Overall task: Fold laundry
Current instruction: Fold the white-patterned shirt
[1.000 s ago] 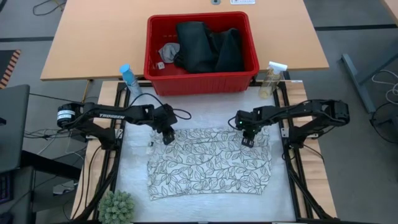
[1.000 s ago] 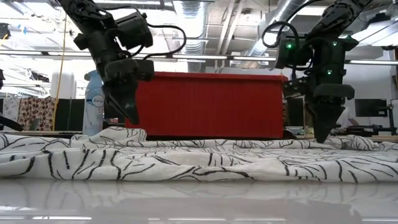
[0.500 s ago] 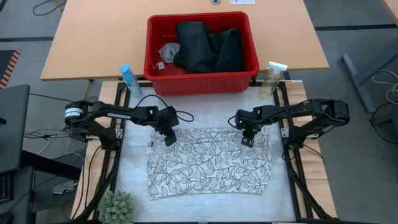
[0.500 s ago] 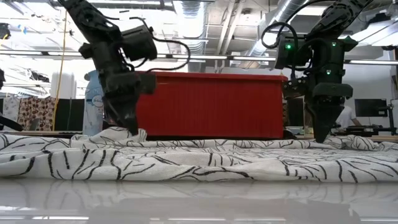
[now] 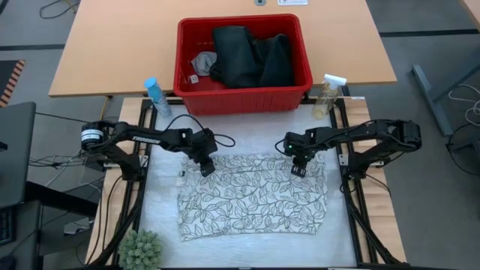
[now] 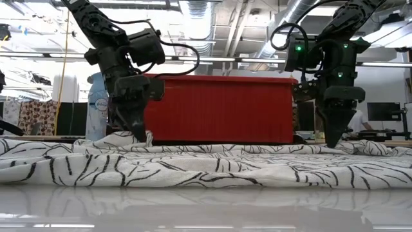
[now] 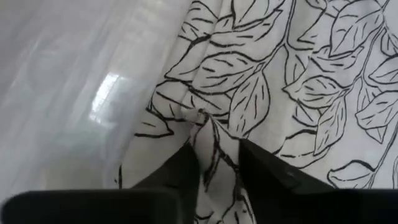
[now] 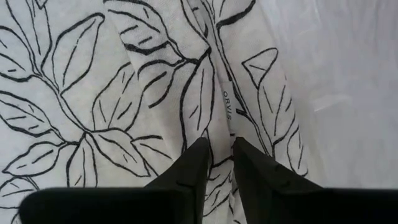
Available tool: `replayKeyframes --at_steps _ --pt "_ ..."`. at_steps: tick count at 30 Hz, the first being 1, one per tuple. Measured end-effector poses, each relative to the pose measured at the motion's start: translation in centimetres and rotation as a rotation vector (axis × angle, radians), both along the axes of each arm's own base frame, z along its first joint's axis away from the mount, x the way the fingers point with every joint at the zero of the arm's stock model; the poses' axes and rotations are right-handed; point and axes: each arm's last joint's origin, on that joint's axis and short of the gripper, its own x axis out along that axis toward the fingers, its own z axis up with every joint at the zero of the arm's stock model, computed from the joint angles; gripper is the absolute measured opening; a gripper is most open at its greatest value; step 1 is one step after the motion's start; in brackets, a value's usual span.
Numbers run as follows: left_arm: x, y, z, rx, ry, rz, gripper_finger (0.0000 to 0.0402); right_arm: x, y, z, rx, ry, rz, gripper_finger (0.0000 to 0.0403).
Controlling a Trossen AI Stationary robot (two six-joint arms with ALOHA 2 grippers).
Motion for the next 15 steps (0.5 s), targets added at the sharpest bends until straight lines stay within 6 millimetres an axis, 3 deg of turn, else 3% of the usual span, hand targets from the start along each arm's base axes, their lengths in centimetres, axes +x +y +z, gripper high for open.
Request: replayKeyframes --at_steps 7,15 --pt "0.5 0.1 0.7 -0.003 -0.020 0.005 0.0007 0.0 0.0 0.0 0.000 0.000 0.003 0.0069" --pt "0.9 0.1 1.8 -0.001 0.017 -0.021 0.0001 -0.2 0.2 0.1 0.009 0.036 0.002 0.0019"
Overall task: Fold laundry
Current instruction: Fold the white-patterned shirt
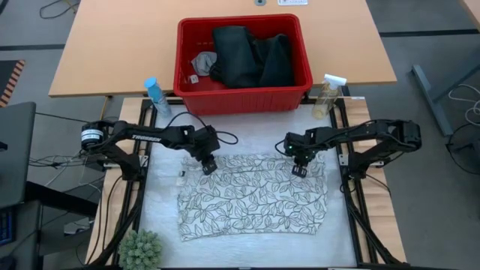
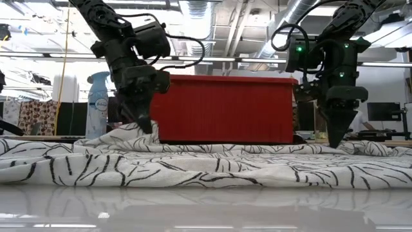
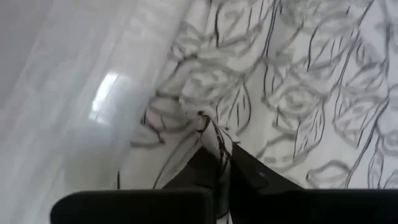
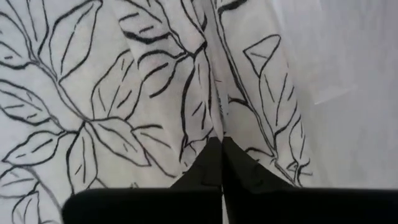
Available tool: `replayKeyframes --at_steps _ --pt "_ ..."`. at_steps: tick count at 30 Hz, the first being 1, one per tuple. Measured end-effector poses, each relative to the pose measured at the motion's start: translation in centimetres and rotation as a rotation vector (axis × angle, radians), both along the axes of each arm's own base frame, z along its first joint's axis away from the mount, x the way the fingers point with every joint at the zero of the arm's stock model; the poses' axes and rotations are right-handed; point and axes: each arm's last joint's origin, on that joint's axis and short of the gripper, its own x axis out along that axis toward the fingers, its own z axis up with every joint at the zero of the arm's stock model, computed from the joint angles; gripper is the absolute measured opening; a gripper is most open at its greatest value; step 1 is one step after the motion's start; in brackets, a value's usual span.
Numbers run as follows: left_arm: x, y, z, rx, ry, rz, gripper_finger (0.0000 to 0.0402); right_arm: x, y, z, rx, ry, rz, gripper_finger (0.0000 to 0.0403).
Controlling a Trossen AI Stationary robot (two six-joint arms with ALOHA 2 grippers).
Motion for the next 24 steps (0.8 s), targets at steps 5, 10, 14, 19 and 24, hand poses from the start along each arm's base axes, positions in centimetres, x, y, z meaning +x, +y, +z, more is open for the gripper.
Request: replayKeyframes --at_steps 5,10,14,19,24 --pt "-0.5 -0.5 -0.1 -0.002 0.072 -0.045 0.0001 0.5 0.4 1.0 0.001 0.006 0.020 0.0016" --pt "-0.6 -0.9 -0.2 -0.002 0.087 -0.059 0.0000 1.2 0.7 2.3 -0.004 -0.009 0.034 0.0016" --pt "-0.5 -1.4 0.0 0.000 0.085 -0.062 0.0000 1.2 0.9 3.0 -0.017 0.016 0.022 0.0016" --pt "-0.6 -2.5 0.7 0.015 0.072 -0.077 0.0000 1.0 1.7 3.0 -0.013 0.049 0.017 0.0016" --pt "-1.0 -3.8 2.0 0.066 0.033 -0.098 0.0000 1.2 2.9 3.0 -0.010 0.045 0.037 0.0016"
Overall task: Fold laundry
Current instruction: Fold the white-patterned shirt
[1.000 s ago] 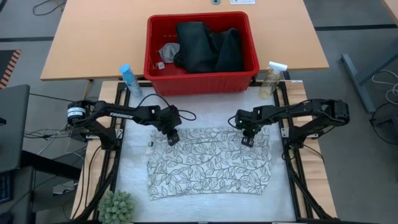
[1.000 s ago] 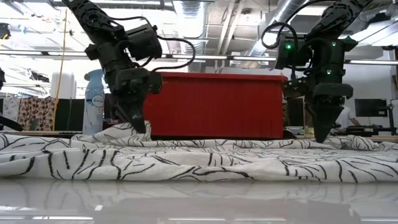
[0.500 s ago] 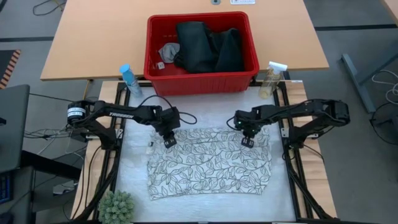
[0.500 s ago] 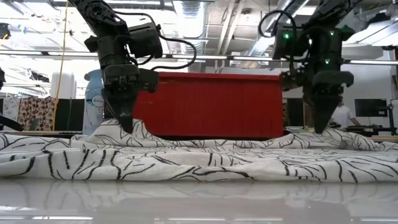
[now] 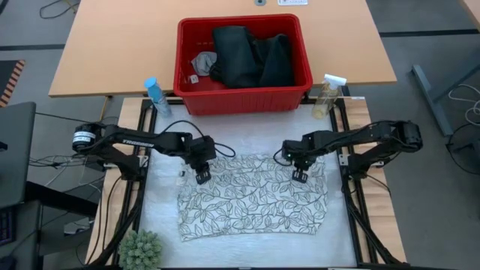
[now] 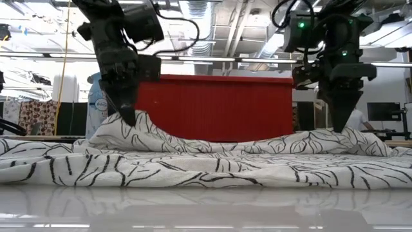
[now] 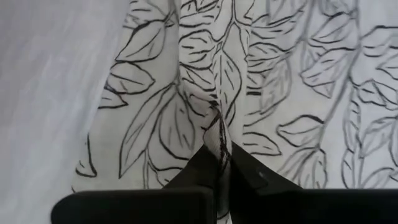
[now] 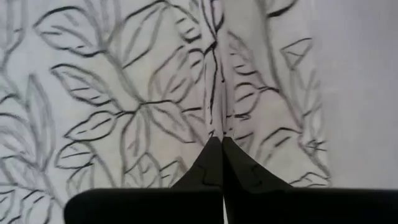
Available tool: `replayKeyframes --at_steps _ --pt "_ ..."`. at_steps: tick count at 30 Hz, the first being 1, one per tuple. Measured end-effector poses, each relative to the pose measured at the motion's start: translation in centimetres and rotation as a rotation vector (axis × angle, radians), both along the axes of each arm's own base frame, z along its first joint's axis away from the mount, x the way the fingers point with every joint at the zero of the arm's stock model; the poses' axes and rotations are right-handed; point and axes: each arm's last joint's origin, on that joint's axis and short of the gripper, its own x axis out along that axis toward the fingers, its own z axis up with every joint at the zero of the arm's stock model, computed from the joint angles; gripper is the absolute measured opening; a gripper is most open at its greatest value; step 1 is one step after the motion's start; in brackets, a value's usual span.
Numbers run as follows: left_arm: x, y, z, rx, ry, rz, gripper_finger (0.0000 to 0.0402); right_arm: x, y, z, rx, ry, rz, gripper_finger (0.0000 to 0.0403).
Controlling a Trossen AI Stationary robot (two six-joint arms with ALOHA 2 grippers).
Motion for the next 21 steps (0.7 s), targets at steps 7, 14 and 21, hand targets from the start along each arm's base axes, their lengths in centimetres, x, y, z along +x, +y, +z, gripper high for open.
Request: replayKeyframes --at_steps 7,14,21 --pt "-0.3 -1.5 0.6 0.004 -0.013 -0.059 0.0000 0.1 1.6 0.0 0.007 -0.002 0.019 0.0016" --pt "-0.3 -2.7 0.6 0.079 -0.005 -0.103 0.0000 0.1 2.6 0.0 0.006 -0.009 0.047 0.0025" --pt "-0.2 -3.2 0.6 0.185 -0.006 -0.170 0.0018 0.1 3.0 0.0 0.006 -0.014 0.087 0.0053"
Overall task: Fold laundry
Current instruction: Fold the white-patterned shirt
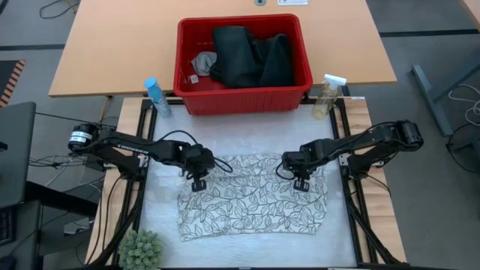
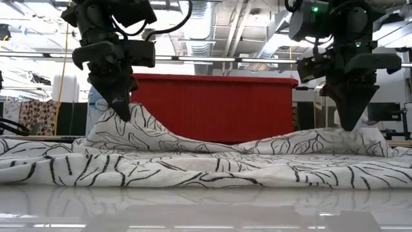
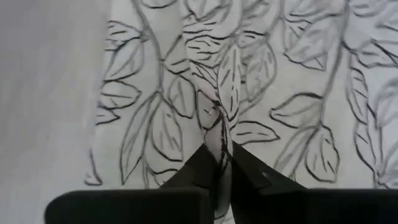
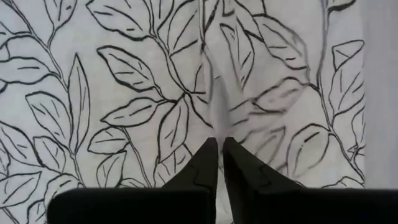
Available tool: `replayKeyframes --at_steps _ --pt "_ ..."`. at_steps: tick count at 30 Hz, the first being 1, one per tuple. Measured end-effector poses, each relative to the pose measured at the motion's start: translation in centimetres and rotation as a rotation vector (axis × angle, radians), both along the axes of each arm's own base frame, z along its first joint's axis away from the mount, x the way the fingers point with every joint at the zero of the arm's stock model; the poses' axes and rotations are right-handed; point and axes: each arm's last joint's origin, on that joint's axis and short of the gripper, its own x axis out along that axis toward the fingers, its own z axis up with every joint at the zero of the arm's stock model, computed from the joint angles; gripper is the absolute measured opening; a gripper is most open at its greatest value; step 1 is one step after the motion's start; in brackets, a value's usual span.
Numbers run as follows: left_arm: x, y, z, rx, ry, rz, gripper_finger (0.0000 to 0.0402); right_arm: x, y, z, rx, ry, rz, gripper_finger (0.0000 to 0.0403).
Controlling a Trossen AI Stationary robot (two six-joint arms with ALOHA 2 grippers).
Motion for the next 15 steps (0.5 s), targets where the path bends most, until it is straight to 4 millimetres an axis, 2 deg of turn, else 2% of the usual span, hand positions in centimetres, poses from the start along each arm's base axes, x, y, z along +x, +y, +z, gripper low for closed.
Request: replayKeyframes --at_steps 10,15 --pt "0.0 -1.1 -0.1 -0.075 0.003 -0.146 0.0105 0.0 0.1 0.0 0.019 0.002 0.053 0.0087" --pt "0.2 -1.0 0.0 -0.004 -0.017 -0.071 0.0124 0.0 0.6 0.0 0.048 -0.001 0.092 0.0110"
